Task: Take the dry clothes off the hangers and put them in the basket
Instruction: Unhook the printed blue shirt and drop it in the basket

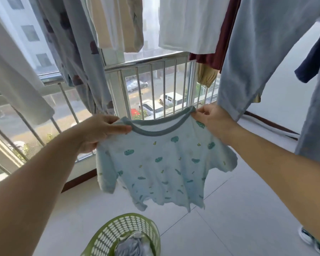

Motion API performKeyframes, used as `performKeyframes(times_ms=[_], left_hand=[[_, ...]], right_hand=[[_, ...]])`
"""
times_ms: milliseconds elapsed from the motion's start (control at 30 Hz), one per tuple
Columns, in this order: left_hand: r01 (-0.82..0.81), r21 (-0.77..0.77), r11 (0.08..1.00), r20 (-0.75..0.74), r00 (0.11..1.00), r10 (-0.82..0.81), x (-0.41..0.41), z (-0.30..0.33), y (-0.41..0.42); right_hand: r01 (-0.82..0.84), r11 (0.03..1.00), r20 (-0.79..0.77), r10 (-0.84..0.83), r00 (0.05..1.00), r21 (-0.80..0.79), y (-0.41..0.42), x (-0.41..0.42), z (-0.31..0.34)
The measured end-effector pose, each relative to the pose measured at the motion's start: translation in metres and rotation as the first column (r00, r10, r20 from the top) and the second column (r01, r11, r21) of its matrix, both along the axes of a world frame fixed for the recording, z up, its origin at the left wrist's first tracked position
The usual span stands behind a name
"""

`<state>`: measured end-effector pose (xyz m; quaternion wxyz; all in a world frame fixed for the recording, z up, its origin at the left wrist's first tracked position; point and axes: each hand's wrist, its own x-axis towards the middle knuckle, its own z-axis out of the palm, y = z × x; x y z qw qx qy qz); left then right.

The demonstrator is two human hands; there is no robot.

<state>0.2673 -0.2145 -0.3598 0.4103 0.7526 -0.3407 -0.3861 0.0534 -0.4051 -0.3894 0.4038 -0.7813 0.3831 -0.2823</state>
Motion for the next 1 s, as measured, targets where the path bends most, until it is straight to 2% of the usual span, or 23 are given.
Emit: performKeyframes(times_ms=[133,267,433,600,700,767,867,967,1000], left_hand=[[-0.114,-0.054,0.992,-0.269,0.958,0.096,-0.004,-0.025,0.004],[-0.238,-0.099,0.966,-0.452,0.876,0.17,-0.013,-0.04,0.006],[-0.285,-0.18,0.941,-0.491,0.855,0.166,-0.022,-0.053,0.008],[-0.302,-0.241,0.922,-0.454,0.875,0.167,-0.018,-0.059,0.029],[-0.304,-0.271,0.913,-0.49,0.86,0.141,-0.012,-0.057,0.046],[-0.328,-0.277,0.903,-0.523,0.84,0.145,-0.006,-0.054,0.057],[-0.298,-0.301,0.906,-0.395,0.904,0.166,0.002,-0.048,0.073],[-0.236,-0.361,0.902,-0.142,0.97,0.197,0.013,-0.045,0.087],[-0.206,-0.387,0.899,-0.015,0.976,0.217,0.019,-0.046,0.093]], right_hand=[[0.054,0.986,0.019,-0.058,0.998,0.16,0.012,0.025,-0.013],[0.024,0.962,0.059,-0.042,0.997,0.273,0.046,0.054,-0.02],[-0.086,0.975,0.105,0.065,0.992,0.204,0.099,0.081,-0.026],[-0.145,0.987,0.04,0.142,0.989,0.065,0.138,0.104,-0.033],[-0.232,0.963,0.047,0.228,0.973,0.137,0.151,0.112,-0.034],[-0.294,0.944,-0.004,0.298,0.955,0.153,0.157,0.117,-0.035],[-0.362,0.915,-0.002,0.368,0.93,0.179,0.164,0.125,-0.031],[-0.386,0.901,0.034,0.387,0.921,0.198,0.172,0.135,-0.023],[-0.391,0.901,0.024,0.394,0.919,0.187,0.175,0.138,-0.021]])
